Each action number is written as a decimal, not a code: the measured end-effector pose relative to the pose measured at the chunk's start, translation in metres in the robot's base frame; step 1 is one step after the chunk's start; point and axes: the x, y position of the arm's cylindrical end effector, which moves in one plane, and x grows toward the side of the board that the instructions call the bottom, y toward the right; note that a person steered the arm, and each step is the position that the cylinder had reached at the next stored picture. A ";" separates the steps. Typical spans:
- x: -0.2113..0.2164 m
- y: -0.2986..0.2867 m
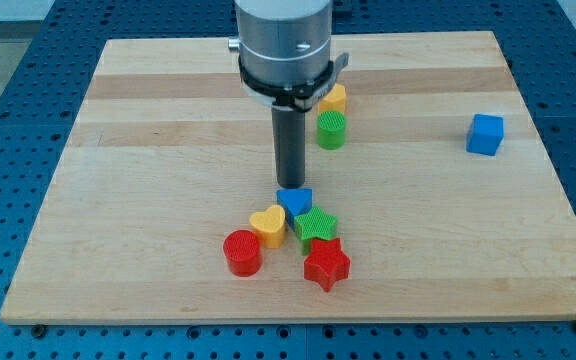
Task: Place the yellow hexagon to the top of the blue triangle
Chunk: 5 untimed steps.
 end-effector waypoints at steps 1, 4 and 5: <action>-0.024 -0.005; -0.118 -0.012; -0.143 -0.011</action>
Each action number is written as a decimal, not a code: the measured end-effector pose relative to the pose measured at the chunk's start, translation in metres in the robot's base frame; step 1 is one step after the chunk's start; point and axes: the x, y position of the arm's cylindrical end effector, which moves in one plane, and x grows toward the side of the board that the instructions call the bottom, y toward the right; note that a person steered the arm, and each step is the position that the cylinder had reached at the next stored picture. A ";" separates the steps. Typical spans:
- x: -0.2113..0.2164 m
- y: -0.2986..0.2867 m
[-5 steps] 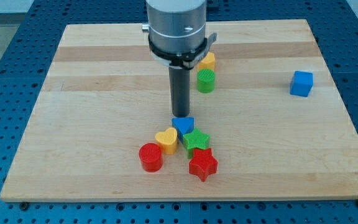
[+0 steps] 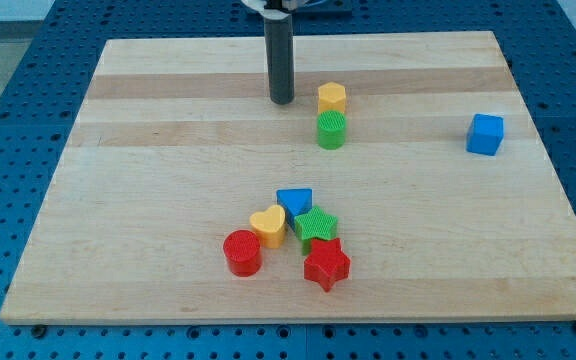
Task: Place the yellow hexagon to the top of the blue triangle
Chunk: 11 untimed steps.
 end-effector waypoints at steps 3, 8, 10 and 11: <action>-0.018 0.071; 0.017 0.055; 0.032 0.044; 0.031 0.041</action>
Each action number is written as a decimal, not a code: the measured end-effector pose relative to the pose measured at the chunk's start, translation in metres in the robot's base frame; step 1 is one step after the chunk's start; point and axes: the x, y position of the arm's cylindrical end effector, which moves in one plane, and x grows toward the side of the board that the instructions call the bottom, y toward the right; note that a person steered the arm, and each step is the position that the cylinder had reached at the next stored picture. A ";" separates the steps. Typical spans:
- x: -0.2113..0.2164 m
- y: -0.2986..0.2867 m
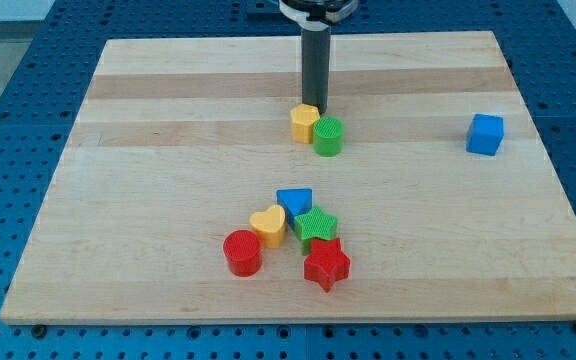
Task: Place the yellow hexagon to the top of the blue triangle
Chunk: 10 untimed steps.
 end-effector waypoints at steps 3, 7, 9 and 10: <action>0.008 -0.018; 0.070 -0.018; 0.097 -0.019; 0.097 -0.020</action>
